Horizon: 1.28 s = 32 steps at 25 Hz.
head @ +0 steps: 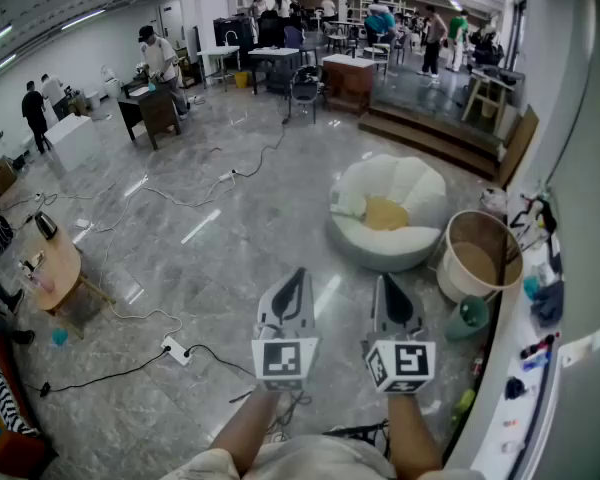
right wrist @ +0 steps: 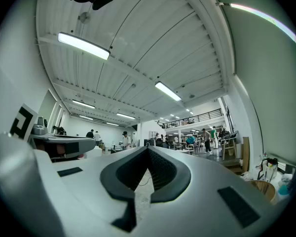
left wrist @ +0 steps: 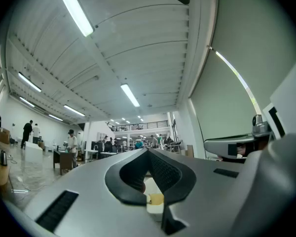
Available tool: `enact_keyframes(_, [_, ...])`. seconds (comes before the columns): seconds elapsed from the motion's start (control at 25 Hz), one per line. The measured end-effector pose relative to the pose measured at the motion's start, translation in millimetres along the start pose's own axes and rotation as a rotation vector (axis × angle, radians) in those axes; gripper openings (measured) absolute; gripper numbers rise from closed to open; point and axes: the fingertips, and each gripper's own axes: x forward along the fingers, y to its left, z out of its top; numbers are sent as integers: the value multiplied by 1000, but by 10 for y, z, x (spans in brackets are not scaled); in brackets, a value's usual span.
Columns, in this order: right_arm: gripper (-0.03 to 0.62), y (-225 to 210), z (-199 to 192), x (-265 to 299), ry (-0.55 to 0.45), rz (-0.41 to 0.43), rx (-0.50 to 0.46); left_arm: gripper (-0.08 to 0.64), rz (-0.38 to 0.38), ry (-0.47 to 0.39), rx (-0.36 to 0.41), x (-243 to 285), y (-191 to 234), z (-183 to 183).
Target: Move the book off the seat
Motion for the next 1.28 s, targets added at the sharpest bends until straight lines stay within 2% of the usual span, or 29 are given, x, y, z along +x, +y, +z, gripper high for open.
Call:
enact_keyframes(0.24, [3,-179,-29,-3,-12,4,-2,3,-7,2,2,139,-220,-92])
enact_keyframes(0.6, [3,-662,-198,-82,31,-19,-17,3,-22,6,32,426,-716,-174])
enact_keyframes(0.76, [4,-853,-239,-134,29,-17,-10,3,-20,36,12,499,-898,-269])
enact_keyframes(0.92, [3,-1001,-336,-135,47,-17,-2,3,-11,49,24,584,-953,-350])
enact_keyframes(1.28, [3,-1171,-497,203,64,-15,8,3,-17,59,-7,985,-935,-479])
